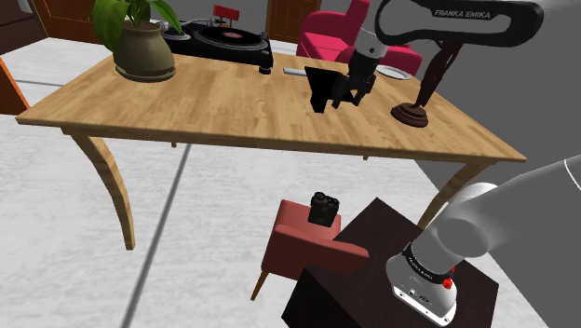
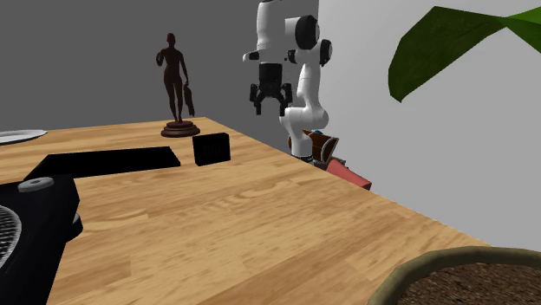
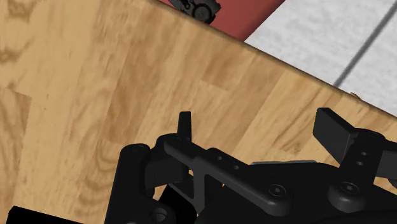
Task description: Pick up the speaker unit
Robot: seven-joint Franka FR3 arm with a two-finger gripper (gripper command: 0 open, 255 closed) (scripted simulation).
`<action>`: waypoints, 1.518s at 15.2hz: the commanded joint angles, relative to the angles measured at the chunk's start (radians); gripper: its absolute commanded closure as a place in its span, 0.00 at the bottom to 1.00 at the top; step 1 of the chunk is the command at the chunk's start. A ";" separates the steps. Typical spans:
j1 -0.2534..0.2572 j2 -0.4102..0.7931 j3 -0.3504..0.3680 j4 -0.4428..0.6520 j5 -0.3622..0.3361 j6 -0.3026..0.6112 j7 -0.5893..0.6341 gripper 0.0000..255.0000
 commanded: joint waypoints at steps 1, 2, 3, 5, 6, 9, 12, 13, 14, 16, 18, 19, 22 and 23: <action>-0.017 0.079 -0.005 0.062 -0.001 0.009 0.040 0.00; -0.024 0.120 -0.006 0.097 -0.001 0.011 0.061 0.00; -0.031 0.160 -0.008 0.133 -0.001 0.012 0.082 0.00; -0.043 0.241 -0.014 0.208 -0.001 0.010 0.123 0.00; -0.049 0.280 -0.018 0.247 -0.001 0.008 0.143 0.00; -0.066 0.400 -0.032 0.369 0.002 -0.007 0.199 0.00; -0.083 0.519 -0.050 0.502 0.010 -0.031 0.252 0.00; -0.089 0.559 -0.056 0.549 0.013 -0.042 0.269 0.00; -0.096 0.600 -0.063 0.598 0.017 -0.054 0.285 0.00; -0.100 0.626 -0.067 0.616 0.020 -0.049 0.295 0.00; -0.099 0.625 -0.067 0.588 0.020 -0.021 0.295 0.00; -0.099 0.625 -0.067 0.575 0.020 -0.008 0.294 0.00; -0.099 0.627 -0.067 0.536 0.021 0.032 0.293 0.00; -0.099 0.627 -0.067 0.529 0.021 0.039 0.293 0.00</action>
